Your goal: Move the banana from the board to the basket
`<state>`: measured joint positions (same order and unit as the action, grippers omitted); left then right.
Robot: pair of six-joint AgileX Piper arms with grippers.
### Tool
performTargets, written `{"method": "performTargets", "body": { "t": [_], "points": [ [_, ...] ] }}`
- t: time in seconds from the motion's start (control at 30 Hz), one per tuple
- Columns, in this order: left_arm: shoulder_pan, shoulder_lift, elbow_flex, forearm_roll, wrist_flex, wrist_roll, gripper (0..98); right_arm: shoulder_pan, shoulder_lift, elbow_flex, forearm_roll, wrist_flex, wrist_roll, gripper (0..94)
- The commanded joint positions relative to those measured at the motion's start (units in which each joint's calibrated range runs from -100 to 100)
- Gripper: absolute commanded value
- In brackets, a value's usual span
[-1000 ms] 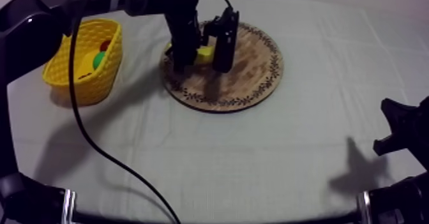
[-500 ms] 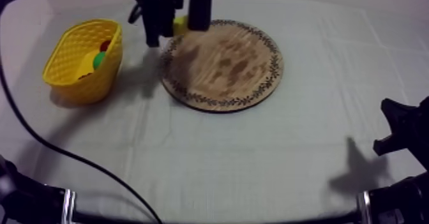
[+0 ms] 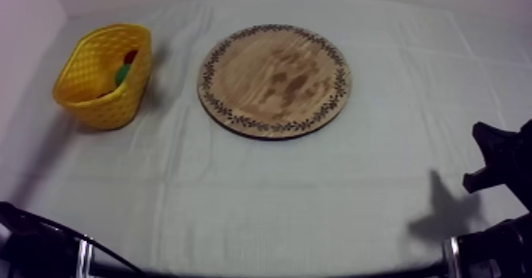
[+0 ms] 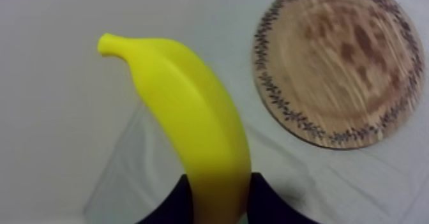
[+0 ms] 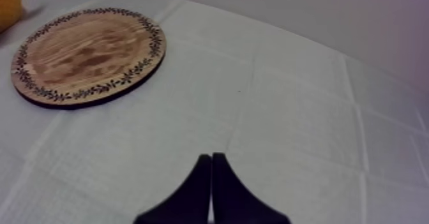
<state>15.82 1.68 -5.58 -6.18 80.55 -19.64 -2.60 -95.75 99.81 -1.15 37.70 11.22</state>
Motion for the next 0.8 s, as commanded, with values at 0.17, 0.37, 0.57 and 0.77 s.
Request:
{"method": "performTargets", "body": {
  "t": [0.17,0.37,0.57,0.77],
  "points": [
    [-5.1,0.52,-0.42,-1.67,-0.18,8.55,16.8,0.0,0.0,-0.03,0.0,-0.04,-0.01,0.3],
    [-8.51,3.9,0.36,-1.88,-1.13,12.18,16.0,0.0,0.0,-0.03,0.0,-0.04,-0.01,0.3],
    [-10.38,8.31,3.67,-1.75,-1.25,14.11,16.1,0.0,0.0,-0.03,0.0,-0.04,-0.01,0.3],
    [-11.53,12.18,7.18,-1.36,-1.33,15.38,16.5,0.0,0.0,-0.03,0.0,-0.04,-0.01,0.3]
  ]
}}
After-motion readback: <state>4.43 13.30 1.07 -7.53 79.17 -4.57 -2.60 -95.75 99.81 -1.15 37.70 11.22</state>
